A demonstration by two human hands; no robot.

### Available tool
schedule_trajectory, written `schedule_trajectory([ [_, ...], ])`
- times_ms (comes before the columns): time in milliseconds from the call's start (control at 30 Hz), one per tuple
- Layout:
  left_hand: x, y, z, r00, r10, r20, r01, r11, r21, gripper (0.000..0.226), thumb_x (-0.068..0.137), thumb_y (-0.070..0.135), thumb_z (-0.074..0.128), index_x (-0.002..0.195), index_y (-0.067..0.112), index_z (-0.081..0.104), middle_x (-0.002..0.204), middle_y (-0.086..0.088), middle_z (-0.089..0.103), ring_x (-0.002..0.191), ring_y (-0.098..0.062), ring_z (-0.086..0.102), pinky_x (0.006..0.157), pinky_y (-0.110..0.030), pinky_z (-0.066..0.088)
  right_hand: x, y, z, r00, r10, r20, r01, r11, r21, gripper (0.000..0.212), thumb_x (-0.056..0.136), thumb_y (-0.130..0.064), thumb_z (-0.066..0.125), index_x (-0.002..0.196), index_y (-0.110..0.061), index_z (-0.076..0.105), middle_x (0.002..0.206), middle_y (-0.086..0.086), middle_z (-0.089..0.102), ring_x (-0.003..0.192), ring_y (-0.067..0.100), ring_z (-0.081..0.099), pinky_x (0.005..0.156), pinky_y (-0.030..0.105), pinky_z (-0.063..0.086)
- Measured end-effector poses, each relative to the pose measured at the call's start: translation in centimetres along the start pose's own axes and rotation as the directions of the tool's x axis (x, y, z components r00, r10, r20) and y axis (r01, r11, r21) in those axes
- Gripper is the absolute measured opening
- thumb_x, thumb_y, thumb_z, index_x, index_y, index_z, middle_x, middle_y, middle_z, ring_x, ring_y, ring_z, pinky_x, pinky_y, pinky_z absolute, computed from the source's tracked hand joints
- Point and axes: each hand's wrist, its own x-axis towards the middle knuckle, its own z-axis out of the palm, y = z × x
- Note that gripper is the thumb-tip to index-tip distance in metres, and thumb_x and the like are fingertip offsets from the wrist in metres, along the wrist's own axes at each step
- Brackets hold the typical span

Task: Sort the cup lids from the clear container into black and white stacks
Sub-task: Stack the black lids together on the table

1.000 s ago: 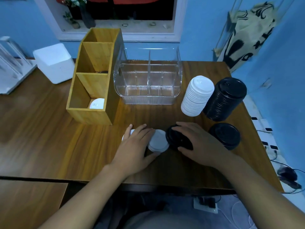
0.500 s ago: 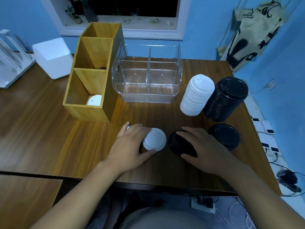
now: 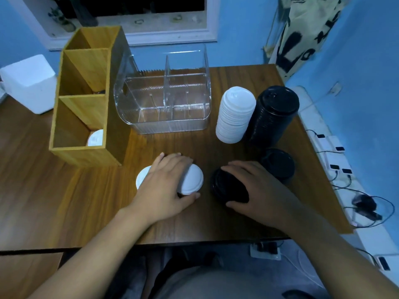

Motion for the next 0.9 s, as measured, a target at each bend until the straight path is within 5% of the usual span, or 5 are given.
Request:
schedule_trajectory([
  [233, 6.0, 7.3, 3.5, 0.987, 0.145, 0.066, -0.136, 0.983, -0.12, 0.088, 0.082, 0.061, 0.072, 0.154, 0.021, 0.041, 0.153, 0.001, 0.047, 0.143, -0.017, 0.039, 0.123, -0.036, 0.028, -3.1, 4.0, -4.9, 0.98, 0.134, -0.147, -0.142, 0.989, -0.048, 0.085, 0.079, -0.054, 0.075, 0.151, -0.032, 0.036, 0.154, -0.01, 0.034, 0.141, 0.012, 0.029, 0.114, 0.03, 0.023],
  [333, 8.6, 10.0, 5.5, 0.982, 0.164, 0.097, -0.142, 0.969, -0.201, 0.098, 0.082, 0.059, 0.077, 0.159, 0.019, 0.031, 0.158, -0.001, 0.041, 0.145, -0.017, 0.035, 0.117, -0.024, 0.019, -3.9, 6.2, -5.4, 0.964, 0.214, -0.156, -0.226, 0.972, -0.065, 0.084, 0.079, -0.051, 0.076, 0.151, -0.033, 0.036, 0.154, -0.008, 0.035, 0.14, 0.014, 0.03, 0.113, 0.028, 0.023],
  [533, 10.7, 11.5, 8.9, 0.991, 0.114, 0.071, -0.087, 0.948, -0.306, 0.116, 0.07, 0.061, 0.085, 0.158, 0.008, 0.031, 0.149, -0.009, 0.052, 0.137, -0.028, 0.046, 0.118, -0.043, 0.033, -4.5, 8.8, -5.4, 0.939, 0.305, -0.158, -0.302, 0.952, 0.042, 0.081, 0.08, -0.047, 0.077, 0.15, -0.031, 0.041, 0.149, -0.008, 0.041, 0.13, 0.007, 0.038, 0.106, 0.021, 0.026],
  [767, 10.9, 10.8, 9.9, 0.992, 0.126, 0.018, -0.112, 0.935, -0.337, 0.113, 0.064, 0.066, 0.085, 0.154, 0.015, 0.038, 0.142, 0.004, 0.059, 0.136, -0.019, 0.045, 0.117, -0.037, 0.033, -3.9, 9.1, -4.7, 0.952, 0.277, -0.131, -0.262, 0.957, 0.124, 0.08, 0.077, -0.047, 0.08, 0.147, -0.035, 0.044, 0.145, -0.014, 0.039, 0.122, -0.008, 0.032, 0.096, 0.0, 0.019],
  [900, 10.9, 10.8, 9.8, 0.992, 0.125, 0.024, -0.109, 0.935, -0.338, 0.112, 0.066, 0.069, 0.083, 0.155, 0.018, 0.036, 0.143, 0.004, 0.058, 0.137, -0.016, 0.042, 0.117, -0.036, 0.03, -3.0, 9.0, -4.6, 0.962, 0.253, -0.098, -0.244, 0.965, 0.097, 0.081, 0.076, -0.048, 0.08, 0.147, -0.035, 0.043, 0.147, -0.013, 0.037, 0.131, 0.0, 0.034, 0.103, 0.009, 0.023],
])
